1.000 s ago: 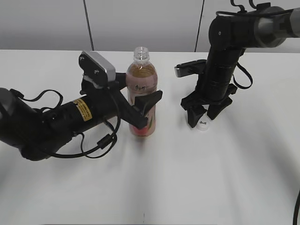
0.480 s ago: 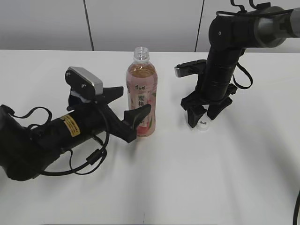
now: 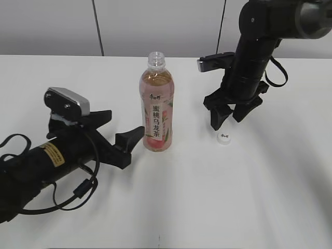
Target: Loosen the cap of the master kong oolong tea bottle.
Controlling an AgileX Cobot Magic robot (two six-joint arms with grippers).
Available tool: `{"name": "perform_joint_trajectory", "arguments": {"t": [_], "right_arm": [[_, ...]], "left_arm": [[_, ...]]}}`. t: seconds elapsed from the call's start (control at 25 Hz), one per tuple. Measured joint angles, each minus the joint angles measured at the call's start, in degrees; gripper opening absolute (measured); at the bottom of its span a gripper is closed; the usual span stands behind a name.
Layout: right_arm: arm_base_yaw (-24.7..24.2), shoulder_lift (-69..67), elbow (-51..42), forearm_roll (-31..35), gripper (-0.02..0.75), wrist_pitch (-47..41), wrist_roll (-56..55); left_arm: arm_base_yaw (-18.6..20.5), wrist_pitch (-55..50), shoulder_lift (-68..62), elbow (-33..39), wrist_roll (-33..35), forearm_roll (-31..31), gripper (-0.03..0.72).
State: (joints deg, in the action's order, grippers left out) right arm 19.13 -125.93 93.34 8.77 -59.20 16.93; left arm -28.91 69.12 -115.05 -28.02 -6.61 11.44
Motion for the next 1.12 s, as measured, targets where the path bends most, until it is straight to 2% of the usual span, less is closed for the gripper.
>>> {"name": "perform_joint_trajectory", "arguments": {"t": [0.16, 0.24, 0.4, 0.48, 0.68, 0.84, 1.12], "right_arm": [[-1.50, 1.69, 0.00, 0.00, 0.526, -1.87, -1.87], [-2.72, 2.56, 0.00, 0.00, 0.526, -2.59, -3.00], [-5.17, 4.65, 0.00, -0.06, 0.515, -4.04, -5.34], [-5.91, 5.57, 0.00, -0.28, 0.505, -5.18, -6.36], [-6.25, 8.07, -1.27, -0.34, 0.497, -6.78, -8.16], [-6.25, 13.05, -6.22, -0.22, 0.494, -6.04, -9.60], [-6.25, 28.17, -21.16, -0.16, 0.494, -0.88, -9.86]], "left_arm": [[1.27, 0.00, 5.79, 3.96, -2.49, -3.38, 0.585], [4.08, -1.99, 9.28, 4.49, -6.60, -3.12, 0.585], [10.27, -12.79, 16.51, 4.49, -11.13, -0.76, 0.583], [11.77, -22.04, 20.32, 2.96, -12.44, -0.39, 0.582], [12.34, -50.51, 28.87, -4.81, -13.17, 1.13, 0.578], [12.39, -62.08, 36.25, -9.10, -13.17, 1.16, 0.575], [12.39, -82.73, 50.24, -9.52, -13.18, -1.96, 0.575]]}}
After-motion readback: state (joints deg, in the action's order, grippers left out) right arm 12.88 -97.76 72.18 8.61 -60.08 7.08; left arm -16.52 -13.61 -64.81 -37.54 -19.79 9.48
